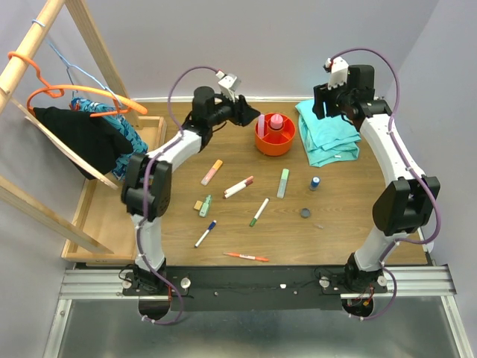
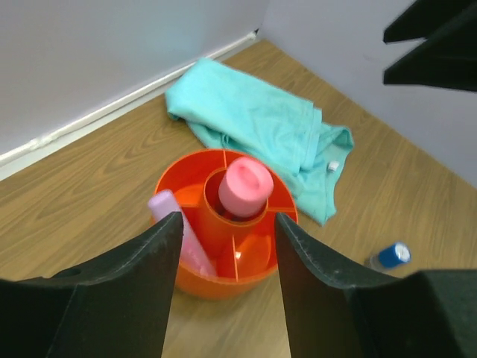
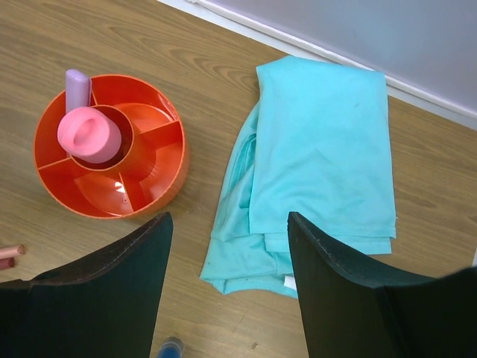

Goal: Sort the stationery into containers
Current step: Place the pen in the storage box, then pick up the pen from the center of the board.

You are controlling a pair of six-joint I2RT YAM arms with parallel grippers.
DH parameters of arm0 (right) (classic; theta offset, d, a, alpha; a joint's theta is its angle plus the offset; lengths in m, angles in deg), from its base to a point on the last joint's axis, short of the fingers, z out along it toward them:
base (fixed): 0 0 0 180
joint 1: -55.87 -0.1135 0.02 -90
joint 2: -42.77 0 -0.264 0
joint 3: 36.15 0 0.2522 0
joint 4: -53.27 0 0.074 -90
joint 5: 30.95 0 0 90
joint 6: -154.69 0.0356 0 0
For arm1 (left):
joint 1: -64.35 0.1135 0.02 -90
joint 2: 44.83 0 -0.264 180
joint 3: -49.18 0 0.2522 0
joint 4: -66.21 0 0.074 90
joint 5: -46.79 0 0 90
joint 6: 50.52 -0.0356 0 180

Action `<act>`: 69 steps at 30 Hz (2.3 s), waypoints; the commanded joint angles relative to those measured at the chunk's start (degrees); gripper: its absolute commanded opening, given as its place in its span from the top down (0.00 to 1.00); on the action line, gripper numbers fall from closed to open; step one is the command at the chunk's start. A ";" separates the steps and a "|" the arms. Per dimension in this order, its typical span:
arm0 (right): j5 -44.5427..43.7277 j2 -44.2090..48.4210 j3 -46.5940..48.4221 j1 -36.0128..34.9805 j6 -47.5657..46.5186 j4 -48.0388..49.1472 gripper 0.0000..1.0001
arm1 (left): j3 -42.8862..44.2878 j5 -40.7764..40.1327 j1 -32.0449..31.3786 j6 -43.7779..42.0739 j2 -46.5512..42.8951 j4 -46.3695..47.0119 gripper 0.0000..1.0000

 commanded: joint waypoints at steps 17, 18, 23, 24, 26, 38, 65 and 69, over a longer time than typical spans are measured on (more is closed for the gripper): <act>5.47 2.51 -3.93 -0.07 6.69 0.78 0.29 | 0.75 -25.11 0.96 -30.82 -8.37 -67.61 0.37; 5.56 2.60 -4.02 -0.07 6.77 0.78 0.29 | 0.75 -25.73 0.78 -31.17 -7.93 -67.26 0.37; 6.00 3.39 -5.07 -0.07 7.21 1.31 0.29 | 2.77 -26.88 0.69 -31.53 -4.24 -67.70 0.37; 6.09 3.56 -5.68 -0.07 7.39 1.39 0.29 | 3.29 -26.96 0.69 -31.61 -3.72 -67.70 0.37; 6.26 4.09 -6.39 -0.07 7.65 1.66 0.29 | 3.73 -27.40 0.60 -31.61 -2.05 -67.79 0.38; 5.83 4.97 -8.59 -0.07 7.57 1.92 0.29 | 6.99 -26.70 0.16 -31.79 3.85 -68.23 0.51; 5.30 5.15 -9.90 -0.07 11.60 2.63 0.29 | 3.38 10.21 -0.10 -5.27 -4.86 -8.31 0.70; 6.09 5.67 -11.31 -0.07 12.84 2.80 0.29 | 8.21 8.20 -0.19 2.39 1.99 -0.48 0.72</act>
